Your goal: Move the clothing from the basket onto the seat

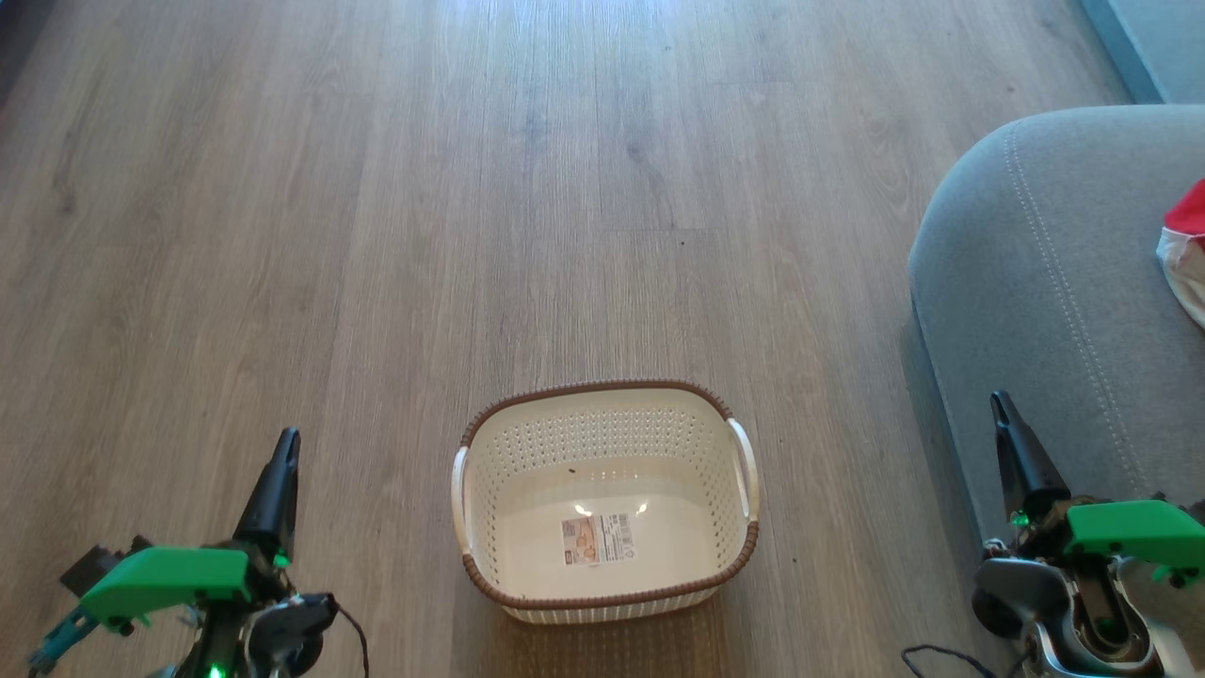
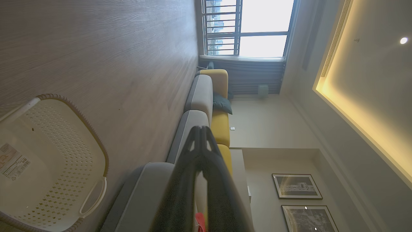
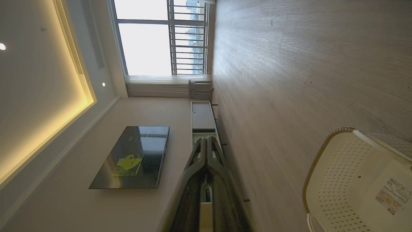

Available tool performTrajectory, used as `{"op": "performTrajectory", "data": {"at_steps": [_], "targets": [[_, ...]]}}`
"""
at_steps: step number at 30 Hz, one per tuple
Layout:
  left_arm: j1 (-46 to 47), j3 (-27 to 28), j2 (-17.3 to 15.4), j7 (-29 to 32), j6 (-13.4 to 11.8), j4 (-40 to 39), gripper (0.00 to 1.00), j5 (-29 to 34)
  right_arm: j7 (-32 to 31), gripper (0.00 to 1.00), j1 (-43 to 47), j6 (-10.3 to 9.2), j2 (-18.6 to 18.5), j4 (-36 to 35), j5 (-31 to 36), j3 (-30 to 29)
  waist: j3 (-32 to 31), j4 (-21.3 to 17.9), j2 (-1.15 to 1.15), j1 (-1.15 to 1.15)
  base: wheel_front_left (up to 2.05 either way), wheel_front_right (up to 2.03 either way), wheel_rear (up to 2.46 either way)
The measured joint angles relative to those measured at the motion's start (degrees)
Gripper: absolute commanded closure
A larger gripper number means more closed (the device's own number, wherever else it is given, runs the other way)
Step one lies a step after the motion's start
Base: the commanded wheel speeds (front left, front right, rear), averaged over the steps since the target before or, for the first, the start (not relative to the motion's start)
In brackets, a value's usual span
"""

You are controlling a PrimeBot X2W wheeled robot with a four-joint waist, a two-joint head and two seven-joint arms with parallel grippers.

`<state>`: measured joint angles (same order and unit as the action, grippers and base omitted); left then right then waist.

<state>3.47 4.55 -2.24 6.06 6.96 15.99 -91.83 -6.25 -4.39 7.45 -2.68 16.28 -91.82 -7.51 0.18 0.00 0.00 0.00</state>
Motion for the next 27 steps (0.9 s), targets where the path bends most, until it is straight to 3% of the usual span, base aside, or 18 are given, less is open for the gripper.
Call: {"op": "performTrajectory", "data": {"at_steps": [27], "targets": [[0.00,0.00,0.00,0.00,0.00,0.00,1.00,0.00,0.00,1.00,0.00,0.00,0.00,0.00,0.00,0.00,0.00,0.00,0.00,0.00,0.00,0.00,0.00]]}}
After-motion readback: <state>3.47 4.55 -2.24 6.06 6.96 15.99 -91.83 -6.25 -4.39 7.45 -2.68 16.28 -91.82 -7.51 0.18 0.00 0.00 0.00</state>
